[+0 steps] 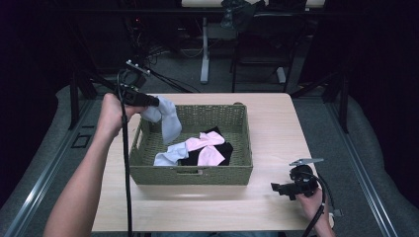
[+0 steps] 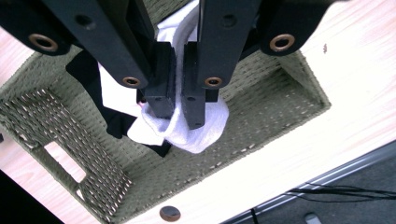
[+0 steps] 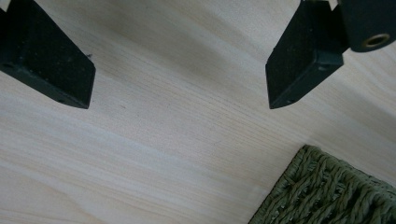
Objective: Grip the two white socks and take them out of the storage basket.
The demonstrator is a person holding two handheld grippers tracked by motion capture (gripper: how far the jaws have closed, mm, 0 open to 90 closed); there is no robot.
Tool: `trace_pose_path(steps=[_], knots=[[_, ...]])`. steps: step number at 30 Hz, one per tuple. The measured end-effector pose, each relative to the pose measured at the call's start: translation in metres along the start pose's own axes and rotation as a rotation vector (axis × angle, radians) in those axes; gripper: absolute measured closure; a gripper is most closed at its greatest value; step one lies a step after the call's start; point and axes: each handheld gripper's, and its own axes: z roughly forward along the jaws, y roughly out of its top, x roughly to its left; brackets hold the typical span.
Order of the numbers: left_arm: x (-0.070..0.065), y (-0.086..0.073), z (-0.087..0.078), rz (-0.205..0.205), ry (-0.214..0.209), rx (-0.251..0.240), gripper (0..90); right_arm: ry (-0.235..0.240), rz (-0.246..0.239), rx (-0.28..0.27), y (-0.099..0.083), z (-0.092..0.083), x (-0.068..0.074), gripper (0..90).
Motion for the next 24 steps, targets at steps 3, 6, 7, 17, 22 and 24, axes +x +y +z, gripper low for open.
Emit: trace_pose_path(steps=[3,6,7,17,22,24], knots=[[0.001,0.002,-0.004,0.001,0.007,-0.006,86.6,-0.001,-0.002,-0.001,0.0,0.0,0.0,7.8],[0.002,0.004,-0.007,0.0,0.015,-0.007,86.6,0.0,-0.001,0.001,0.0,0.0,0.0,7.8],[0.004,0.006,-0.009,-0.008,0.022,-0.012,86.6,0.001,-0.002,0.001,0.0,0.0,0.0,7.8],[0.015,0.009,-0.026,-0.028,0.057,-0.033,86.7,0.0,-0.001,0.0,0.0,0.0,0.0,7.9],[0.023,0.008,-0.037,-0.06,0.077,-0.048,86.7,-0.002,0.001,0.001,0.0,0.0,0.0,7.9],[0.024,0.008,-0.039,-0.061,0.082,-0.048,86.7,-0.002,0.002,0.002,0.0,0.0,0.0,7.9]])
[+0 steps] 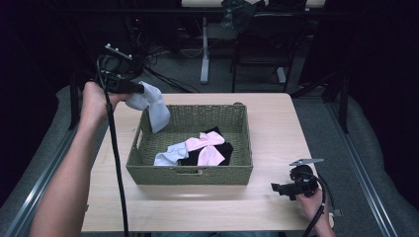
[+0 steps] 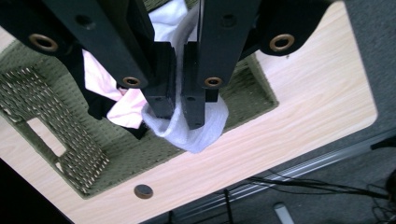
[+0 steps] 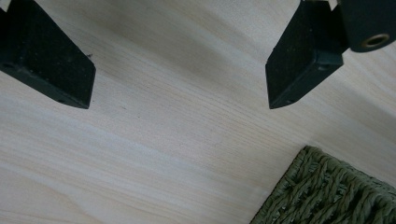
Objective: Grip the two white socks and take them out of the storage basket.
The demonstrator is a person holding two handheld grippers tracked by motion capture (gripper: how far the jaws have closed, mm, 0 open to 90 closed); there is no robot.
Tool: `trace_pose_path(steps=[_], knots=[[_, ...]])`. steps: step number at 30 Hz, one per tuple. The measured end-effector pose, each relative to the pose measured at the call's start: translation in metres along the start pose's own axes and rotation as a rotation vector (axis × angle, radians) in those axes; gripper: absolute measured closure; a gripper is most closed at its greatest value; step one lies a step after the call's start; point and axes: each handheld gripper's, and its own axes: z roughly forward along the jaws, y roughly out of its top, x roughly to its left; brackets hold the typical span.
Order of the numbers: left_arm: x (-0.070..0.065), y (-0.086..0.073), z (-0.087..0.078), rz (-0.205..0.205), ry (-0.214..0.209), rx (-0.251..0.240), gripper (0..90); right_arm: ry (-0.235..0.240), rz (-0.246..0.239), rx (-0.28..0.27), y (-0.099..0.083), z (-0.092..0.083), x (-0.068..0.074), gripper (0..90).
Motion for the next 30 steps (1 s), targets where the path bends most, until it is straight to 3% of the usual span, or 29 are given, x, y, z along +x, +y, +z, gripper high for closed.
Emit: trace_pose_path(steps=[14,17,30], knots=[[0.024,-0.008,-0.031,-0.06,0.077,-0.036,86.8,-0.001,0.01,-0.008,0.0,-0.001,-0.001,8.4],[0.033,-0.014,-0.039,-0.077,0.12,-0.041,86.8,0.003,0.014,-0.013,0.0,-0.001,-0.001,8.3],[0.06,-0.041,-0.046,-0.137,0.188,-0.028,86.7,0.005,0.013,-0.01,0.0,-0.001,-0.001,8.0]])
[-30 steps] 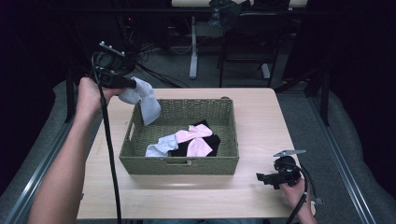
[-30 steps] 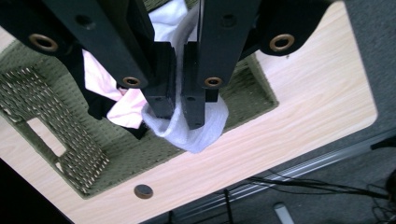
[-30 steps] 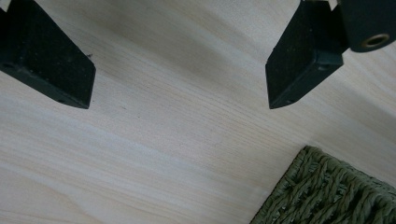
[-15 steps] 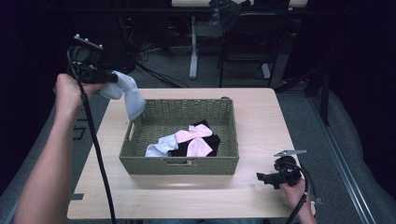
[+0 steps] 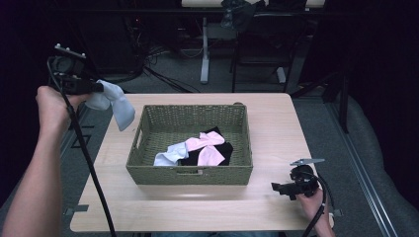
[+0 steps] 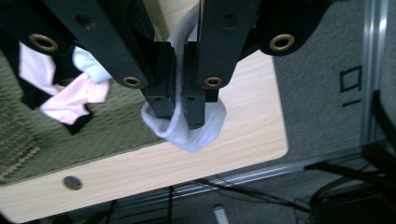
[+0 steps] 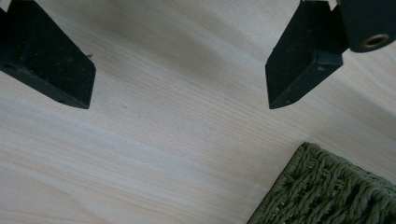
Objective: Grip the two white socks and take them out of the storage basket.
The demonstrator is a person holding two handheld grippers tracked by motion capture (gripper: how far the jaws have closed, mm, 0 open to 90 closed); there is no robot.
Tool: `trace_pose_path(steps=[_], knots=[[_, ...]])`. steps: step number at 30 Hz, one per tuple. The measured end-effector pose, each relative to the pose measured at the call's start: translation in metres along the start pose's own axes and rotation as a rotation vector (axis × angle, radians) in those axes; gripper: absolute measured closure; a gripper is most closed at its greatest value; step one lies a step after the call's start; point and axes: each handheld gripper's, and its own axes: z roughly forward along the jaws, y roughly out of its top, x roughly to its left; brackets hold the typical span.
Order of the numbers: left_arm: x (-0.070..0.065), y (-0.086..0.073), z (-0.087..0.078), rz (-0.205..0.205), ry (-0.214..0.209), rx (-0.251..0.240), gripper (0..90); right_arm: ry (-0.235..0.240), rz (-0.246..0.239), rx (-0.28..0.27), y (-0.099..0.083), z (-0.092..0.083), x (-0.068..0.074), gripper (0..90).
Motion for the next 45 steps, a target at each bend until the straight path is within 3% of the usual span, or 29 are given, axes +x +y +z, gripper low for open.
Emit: trace_pose_path(steps=[2,9,18,20,26,27,28,29,42,45], knots=[[0.009,-0.01,0.004,-0.02,0.026,0.011,86.7,0.001,0.001,-0.003,0.0,0.0,-0.001,8.0],[0.023,-0.033,0.019,-0.047,0.057,0.046,86.6,-0.001,0.0,-0.003,0.0,0.0,0.0,7.8],[0.033,-0.065,0.049,-0.078,0.065,0.092,86.5,-0.001,0.0,-0.002,0.001,0.0,0.001,7.8],[0.038,-0.08,0.06,-0.095,0.05,0.07,86.5,0.0,0.001,-0.003,0.001,0.0,0.0,7.8],[0.044,-0.106,0.089,-0.129,0.03,0.126,86.1,0.004,-0.001,-0.005,0.002,0.0,0.0,7.8],[0.045,-0.115,0.1,-0.146,0.002,0.15,85.9,0.007,-0.003,-0.007,0.002,0.0,0.0,7.8],[0.045,-0.115,0.1,-0.146,0.002,0.15,85.9,0.007,-0.003,-0.007,0.002,0.0,0.0,7.8],[0.042,-0.125,0.113,-0.154,-0.004,0.16,85.7,0.005,-0.003,-0.004,0.002,0.0,0.001,7.8],[0.038,-0.154,0.161,-0.206,-0.047,0.211,80.9,0.002,0.003,-0.005,0.0,-0.001,-0.001,7.8],[0.039,-0.167,0.177,-0.232,-0.063,0.249,79.9,0.002,0.003,-0.007,-0.001,-0.002,-0.001,7.8]])
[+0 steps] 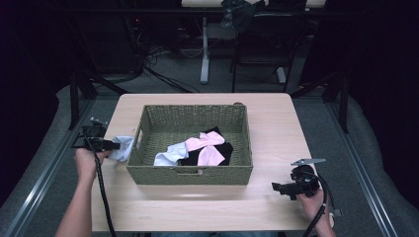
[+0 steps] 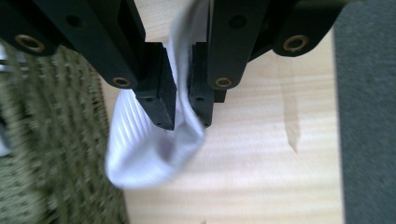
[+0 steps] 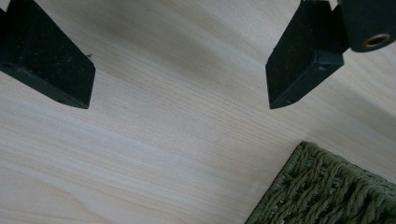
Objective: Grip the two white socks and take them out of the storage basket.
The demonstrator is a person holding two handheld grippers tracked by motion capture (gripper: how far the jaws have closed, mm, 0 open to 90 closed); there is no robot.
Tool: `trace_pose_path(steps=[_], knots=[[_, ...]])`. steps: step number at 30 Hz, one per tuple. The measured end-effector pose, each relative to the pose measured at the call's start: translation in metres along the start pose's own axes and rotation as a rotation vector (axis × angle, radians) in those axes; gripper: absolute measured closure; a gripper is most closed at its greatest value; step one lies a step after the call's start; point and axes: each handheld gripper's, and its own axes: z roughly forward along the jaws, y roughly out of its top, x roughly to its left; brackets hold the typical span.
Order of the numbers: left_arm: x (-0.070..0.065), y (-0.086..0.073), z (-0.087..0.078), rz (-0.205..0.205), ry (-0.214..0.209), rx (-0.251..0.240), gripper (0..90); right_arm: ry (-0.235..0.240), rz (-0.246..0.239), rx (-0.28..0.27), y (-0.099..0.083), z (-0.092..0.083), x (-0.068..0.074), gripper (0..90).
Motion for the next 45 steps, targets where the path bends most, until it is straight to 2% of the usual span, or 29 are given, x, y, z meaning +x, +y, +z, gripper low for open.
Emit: trace_pose_path(steps=[4,7,10,14,19,20,25,26,31,32,38,42,43,44,45], knots=[[0.006,-0.006,0.01,-0.022,-0.012,0.025,78.9,-0.008,0.004,-0.001,0.0,0.0,0.0,7.8],[0.008,-0.008,0.009,-0.032,-0.018,0.016,73.6,0.0,0.002,0.002,0.0,0.0,0.0,7.8],[0.009,-0.008,0.0,-0.034,-0.022,0.002,58.4,0.001,0.003,0.004,0.0,0.001,0.0,7.8],[0.007,-0.005,-0.012,-0.033,0.0,-0.024,38.4,0.005,0.0,0.004,0.001,0.002,0.0,7.8],[0.006,-0.002,-0.025,-0.025,0.014,-0.031,25.6,0.005,-0.002,0.004,0.002,0.002,0.0,7.8],[0.004,0.001,-0.032,-0.017,0.014,-0.037,25.0,0.003,-0.002,0.002,0.002,0.002,0.0,7.8],[-0.002,0.005,-0.043,-0.001,0.028,-0.064,20.0,0.004,-0.003,0.0,0.002,0.002,0.001,7.8],[-0.007,0.009,-0.05,0.013,0.029,-0.079,19.4,0.004,-0.003,-0.001,0.002,0.002,0.0,7.8],[-0.017,0.016,-0.06,0.042,0.033,-0.095,15.8,0.006,-0.005,0.0,0.003,0.002,0.0,7.8],[-0.025,0.02,-0.066,0.063,0.035,-0.109,15.8,0.006,-0.003,0.001,0.003,0.002,0.0,7.8],[-0.051,0.03,-0.079,0.122,0.024,-0.139,14.8,0.007,-0.003,0.0,0.002,0.002,0.0,7.8],[-0.071,0.037,-0.083,0.171,0.019,-0.144,13.1,0.005,-0.001,-0.001,0.002,0.002,0.0,7.8],[-0.071,0.037,-0.083,0.171,0.019,-0.144,12.9,0.005,-0.001,-0.001,0.002,0.002,0.0,7.8],[-0.079,0.04,-0.084,0.19,0.016,-0.146,12.5,0.008,-0.003,-0.001,0.002,0.001,0.0,7.8],[-0.079,0.04,-0.084,0.19,0.016,-0.146,12.1,0.008,-0.003,-0.001,0.002,0.001,0.0,7.8]])
